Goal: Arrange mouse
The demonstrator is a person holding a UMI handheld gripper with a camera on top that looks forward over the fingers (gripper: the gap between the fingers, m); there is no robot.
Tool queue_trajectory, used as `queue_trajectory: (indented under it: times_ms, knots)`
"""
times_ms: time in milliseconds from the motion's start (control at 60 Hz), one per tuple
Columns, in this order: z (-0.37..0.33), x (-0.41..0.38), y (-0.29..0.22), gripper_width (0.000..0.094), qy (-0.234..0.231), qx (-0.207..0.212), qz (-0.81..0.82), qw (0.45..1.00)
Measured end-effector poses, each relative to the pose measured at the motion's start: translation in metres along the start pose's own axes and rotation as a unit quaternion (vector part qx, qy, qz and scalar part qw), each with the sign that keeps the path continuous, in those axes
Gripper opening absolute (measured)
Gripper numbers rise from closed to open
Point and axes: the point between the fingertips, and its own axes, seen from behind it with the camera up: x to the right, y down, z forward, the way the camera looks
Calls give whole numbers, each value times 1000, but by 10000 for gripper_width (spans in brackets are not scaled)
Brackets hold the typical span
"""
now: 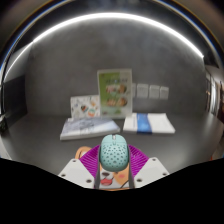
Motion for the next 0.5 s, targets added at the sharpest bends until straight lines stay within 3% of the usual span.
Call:
queue_trajectory:
  times_ms: [67,217,367,500]
  knots:
    - [11,-12,39,385,-1,-42,8,999]
    - [25,-15,87,386,15,-80,-7,997]
    - [27,-16,90,399,13,-83,6,996]
    - [29,-15,90,512,12,-94,-1,995]
